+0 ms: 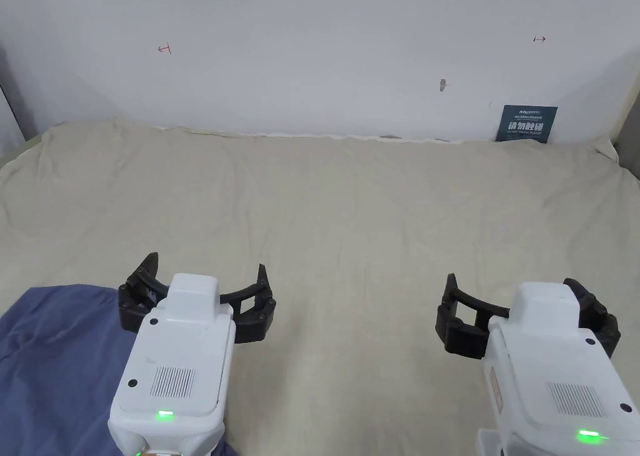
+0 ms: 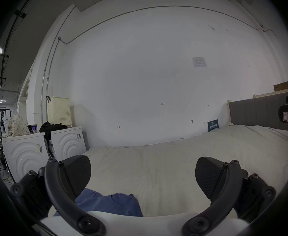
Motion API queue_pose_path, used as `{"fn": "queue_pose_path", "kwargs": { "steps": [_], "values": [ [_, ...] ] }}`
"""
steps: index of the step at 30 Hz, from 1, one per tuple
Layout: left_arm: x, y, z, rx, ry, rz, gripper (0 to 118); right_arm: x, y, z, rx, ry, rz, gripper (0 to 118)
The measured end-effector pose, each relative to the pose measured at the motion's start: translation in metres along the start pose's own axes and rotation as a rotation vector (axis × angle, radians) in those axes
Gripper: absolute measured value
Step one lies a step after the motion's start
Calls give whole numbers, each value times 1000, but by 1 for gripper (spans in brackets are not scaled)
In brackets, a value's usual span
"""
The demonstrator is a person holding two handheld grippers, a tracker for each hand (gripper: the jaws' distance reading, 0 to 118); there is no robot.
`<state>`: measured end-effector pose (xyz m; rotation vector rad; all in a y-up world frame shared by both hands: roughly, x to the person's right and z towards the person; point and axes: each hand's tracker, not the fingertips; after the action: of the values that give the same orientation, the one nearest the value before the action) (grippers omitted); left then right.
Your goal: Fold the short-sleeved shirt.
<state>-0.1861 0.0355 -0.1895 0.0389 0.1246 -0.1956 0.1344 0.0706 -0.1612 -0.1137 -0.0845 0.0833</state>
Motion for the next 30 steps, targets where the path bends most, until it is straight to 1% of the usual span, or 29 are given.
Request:
{"fn": "queue_pose_path", "kwargs": {
  "steps": [9,29,30],
  "values": [
    [-3,1,0,-1,9,23,118,0,3,1,5,7,12,118],
    [-6,6,3,9,20,21,118,-2,6,3,9,11,35,118],
    [-6,6,4,10,20,24,116,-2,7,3,8,10,37,118]
  ]
}}
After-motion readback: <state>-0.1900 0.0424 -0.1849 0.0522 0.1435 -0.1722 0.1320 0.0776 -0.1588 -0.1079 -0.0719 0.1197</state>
